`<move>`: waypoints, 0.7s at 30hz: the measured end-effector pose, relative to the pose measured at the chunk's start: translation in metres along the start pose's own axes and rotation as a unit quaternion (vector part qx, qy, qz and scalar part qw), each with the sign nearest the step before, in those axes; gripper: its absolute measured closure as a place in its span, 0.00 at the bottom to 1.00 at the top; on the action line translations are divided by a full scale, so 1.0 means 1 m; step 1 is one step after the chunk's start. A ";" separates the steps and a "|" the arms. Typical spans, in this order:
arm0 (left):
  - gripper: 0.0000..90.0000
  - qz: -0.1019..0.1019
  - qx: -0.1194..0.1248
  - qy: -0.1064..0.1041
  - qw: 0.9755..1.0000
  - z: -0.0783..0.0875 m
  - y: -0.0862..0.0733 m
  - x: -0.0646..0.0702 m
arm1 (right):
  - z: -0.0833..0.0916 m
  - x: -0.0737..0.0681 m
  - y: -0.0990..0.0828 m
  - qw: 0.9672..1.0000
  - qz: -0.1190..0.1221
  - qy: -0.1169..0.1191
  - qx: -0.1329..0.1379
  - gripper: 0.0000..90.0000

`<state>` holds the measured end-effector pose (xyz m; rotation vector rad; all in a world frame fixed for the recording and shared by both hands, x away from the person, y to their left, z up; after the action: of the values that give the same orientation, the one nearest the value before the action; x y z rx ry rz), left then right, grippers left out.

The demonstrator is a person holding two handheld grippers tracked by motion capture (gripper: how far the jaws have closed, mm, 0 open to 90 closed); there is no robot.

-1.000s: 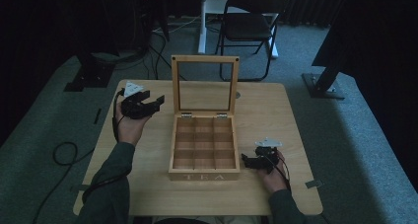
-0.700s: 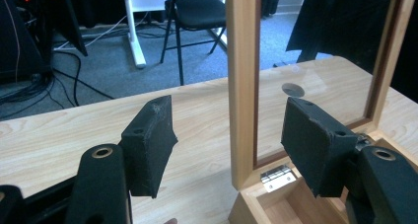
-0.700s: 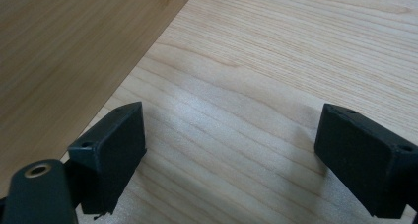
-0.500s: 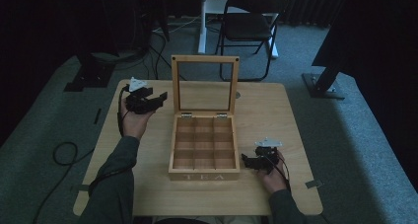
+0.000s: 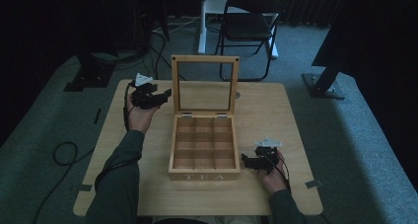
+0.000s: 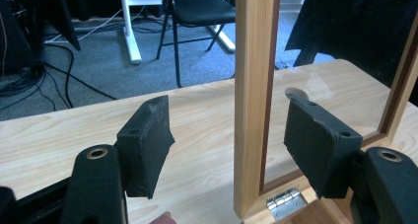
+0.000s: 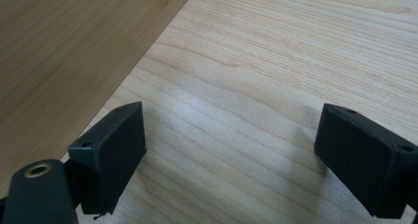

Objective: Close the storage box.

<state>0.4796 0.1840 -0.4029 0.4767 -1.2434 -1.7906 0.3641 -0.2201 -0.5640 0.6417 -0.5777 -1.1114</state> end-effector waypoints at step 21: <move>0.43 -0.002 -0.021 -0.017 1.000 -0.046 0.010 0.012 | 0.000 0.000 0.000 1.000 -0.002 -0.001 -0.001 0.13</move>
<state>0.5108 0.1476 -0.4122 0.4277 -1.2257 -1.8315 0.3637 -0.2199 -0.5639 0.6405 -0.5785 -1.1155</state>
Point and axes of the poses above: each handheld gripper's, and its own axes: z roughly backward along the jaws, y roughly out of its top, x roughly to its right, the point moved 2 cm from there along -z, roughly forward along the jaws, and after that the axes turned 9 degrees about -y, right-handed, at the moved point
